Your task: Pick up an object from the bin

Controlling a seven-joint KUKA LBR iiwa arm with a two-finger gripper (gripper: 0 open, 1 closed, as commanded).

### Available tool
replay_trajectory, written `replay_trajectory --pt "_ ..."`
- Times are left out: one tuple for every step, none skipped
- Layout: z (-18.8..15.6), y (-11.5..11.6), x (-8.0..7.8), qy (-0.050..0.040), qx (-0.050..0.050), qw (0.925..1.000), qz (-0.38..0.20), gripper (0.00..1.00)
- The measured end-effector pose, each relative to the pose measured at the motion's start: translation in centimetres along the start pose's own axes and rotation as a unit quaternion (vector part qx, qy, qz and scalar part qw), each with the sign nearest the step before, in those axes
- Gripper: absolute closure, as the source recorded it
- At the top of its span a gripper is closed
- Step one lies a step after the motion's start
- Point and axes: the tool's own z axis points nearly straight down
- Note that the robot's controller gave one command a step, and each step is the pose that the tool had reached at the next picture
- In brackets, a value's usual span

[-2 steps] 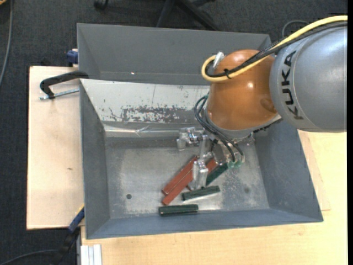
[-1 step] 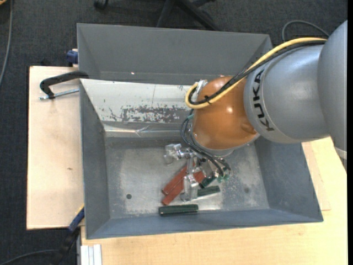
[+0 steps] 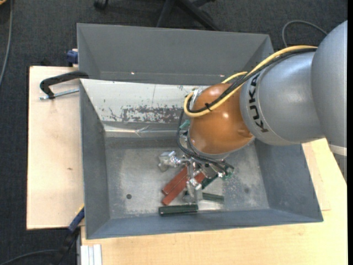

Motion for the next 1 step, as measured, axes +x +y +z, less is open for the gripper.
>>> replay_trajectory --pt "0.44 0.08 -1.09 -0.0014 0.000 0.9976 0.070 0.00"
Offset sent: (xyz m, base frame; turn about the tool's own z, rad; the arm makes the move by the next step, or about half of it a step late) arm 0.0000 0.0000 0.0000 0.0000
